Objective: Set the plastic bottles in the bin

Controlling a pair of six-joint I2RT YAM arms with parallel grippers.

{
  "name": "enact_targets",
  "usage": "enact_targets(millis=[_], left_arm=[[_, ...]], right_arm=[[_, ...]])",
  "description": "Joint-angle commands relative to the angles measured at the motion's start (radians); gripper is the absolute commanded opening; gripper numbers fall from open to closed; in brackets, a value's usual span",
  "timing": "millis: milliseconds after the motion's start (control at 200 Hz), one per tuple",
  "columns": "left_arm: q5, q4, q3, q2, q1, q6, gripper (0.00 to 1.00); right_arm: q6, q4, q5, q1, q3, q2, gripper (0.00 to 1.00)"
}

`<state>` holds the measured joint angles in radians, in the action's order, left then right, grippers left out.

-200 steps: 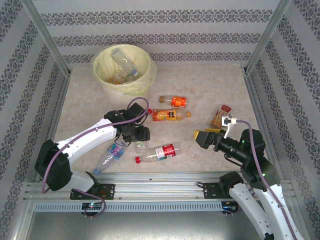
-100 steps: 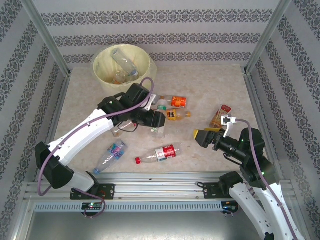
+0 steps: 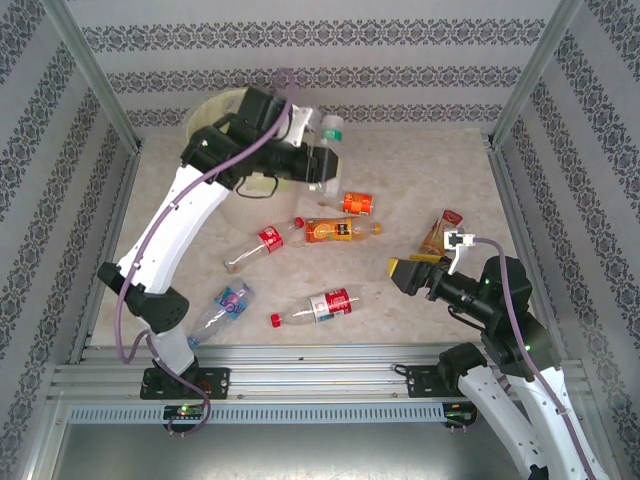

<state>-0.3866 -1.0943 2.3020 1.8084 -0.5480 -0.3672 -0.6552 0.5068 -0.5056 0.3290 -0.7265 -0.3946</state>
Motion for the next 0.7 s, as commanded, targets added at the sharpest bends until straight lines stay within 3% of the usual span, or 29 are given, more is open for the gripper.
enact_targets(millis=[0, 105, 365, 694], left_arm=[[0.062, -0.14, 0.153, 0.065, 0.073, 0.038, 0.61], [0.053, -0.156, 0.223, 0.103, 0.16, 0.02, 0.61], [0.068, -0.109, 0.213, 0.1, 0.344, -0.028, 0.62], [0.109, -0.067, 0.115, 0.095, 0.433, -0.062, 0.64]], right_arm=[[0.004, -0.008, 0.001, -0.006, -0.036, 0.015, 0.98], [0.007, 0.005, 0.004, -0.006, -0.037, 0.021, 0.98], [0.008, 0.009, 0.01, -0.006, -0.035, 0.024, 0.98], [0.005, 0.006, 0.009, -0.007, -0.028, 0.02, 0.98]])
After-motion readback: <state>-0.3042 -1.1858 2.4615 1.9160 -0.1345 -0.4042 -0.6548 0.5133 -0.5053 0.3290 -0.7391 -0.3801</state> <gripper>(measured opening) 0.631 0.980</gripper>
